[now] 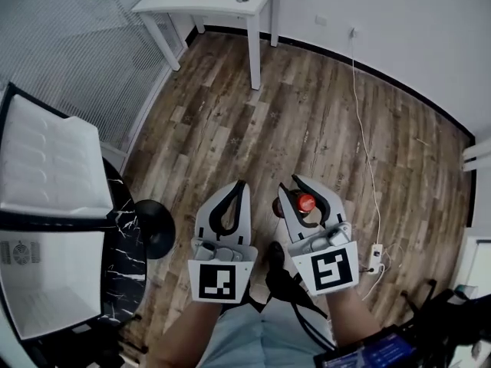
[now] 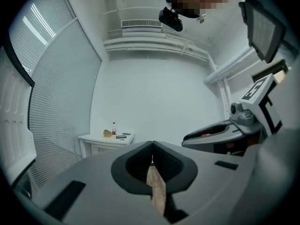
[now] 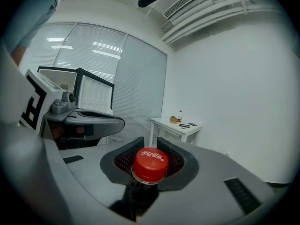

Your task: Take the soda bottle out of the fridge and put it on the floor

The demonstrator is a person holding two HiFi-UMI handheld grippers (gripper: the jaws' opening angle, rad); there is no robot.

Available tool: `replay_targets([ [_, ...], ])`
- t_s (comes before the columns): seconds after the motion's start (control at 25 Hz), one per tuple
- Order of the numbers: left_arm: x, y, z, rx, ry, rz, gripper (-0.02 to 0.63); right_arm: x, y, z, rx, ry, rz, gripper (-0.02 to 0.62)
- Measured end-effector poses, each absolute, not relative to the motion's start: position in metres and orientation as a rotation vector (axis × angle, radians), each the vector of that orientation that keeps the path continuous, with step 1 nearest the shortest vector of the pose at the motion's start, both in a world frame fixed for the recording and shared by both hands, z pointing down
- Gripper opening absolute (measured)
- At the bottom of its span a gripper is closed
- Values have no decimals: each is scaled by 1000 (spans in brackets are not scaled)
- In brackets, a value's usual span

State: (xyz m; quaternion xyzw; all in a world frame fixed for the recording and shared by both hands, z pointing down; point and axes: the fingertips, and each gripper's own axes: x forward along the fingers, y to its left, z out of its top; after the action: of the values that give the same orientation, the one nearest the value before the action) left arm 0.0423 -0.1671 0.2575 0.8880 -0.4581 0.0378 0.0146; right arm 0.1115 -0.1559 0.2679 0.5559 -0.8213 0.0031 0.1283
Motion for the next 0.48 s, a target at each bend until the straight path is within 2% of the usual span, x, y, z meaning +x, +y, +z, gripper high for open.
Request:
replay_targets([
  [0.48, 58, -175, 344, 2756, -1355, 262, 15, 116, -166, 361, 1580, -2380, 128, 98],
])
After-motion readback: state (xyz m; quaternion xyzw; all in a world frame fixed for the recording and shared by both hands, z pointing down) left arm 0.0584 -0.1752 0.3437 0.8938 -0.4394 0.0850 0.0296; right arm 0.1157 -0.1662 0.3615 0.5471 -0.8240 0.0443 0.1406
